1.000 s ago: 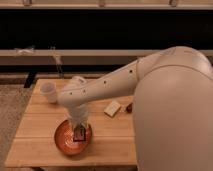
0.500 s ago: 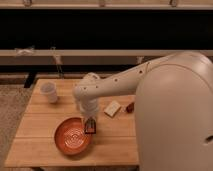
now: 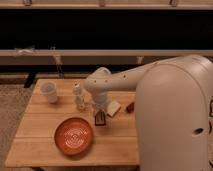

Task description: Place the eraser on the white sponge

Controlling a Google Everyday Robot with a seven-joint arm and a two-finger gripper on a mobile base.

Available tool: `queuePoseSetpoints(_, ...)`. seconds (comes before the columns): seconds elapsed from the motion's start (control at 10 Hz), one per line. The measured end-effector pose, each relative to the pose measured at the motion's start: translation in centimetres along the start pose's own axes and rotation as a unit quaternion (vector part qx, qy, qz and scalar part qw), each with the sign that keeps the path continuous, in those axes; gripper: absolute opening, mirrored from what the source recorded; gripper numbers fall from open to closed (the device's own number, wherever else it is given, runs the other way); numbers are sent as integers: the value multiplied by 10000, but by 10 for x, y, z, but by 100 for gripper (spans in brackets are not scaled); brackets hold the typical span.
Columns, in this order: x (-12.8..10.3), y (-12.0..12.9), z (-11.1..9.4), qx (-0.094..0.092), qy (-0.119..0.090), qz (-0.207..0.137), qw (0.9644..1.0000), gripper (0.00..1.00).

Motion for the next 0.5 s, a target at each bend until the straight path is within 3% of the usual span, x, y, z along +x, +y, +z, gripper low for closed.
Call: queuePoseSetpoints(0.5, -23, -40, 11, 108, 31, -21, 9999, 0)
